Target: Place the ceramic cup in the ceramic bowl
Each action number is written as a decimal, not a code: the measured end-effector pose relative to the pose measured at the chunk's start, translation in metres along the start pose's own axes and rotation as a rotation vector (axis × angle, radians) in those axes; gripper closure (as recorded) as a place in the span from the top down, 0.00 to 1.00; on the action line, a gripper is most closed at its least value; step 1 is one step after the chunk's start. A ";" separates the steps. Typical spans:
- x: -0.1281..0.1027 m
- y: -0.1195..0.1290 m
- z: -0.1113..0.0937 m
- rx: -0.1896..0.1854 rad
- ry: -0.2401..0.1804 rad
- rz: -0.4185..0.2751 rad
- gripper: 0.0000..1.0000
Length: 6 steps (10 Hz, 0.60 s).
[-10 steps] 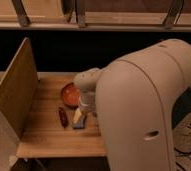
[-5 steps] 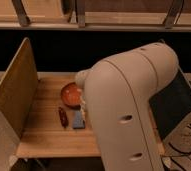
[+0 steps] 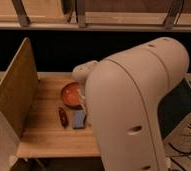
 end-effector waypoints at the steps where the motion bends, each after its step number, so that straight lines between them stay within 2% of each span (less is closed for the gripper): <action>1: 0.001 0.002 -0.022 0.031 -0.045 -0.012 0.00; 2: -0.001 0.003 -0.042 0.070 -0.088 -0.035 0.00; 4: -0.009 0.011 -0.090 0.172 -0.170 -0.106 0.00; 6: -0.025 0.021 -0.122 0.252 -0.207 -0.177 0.00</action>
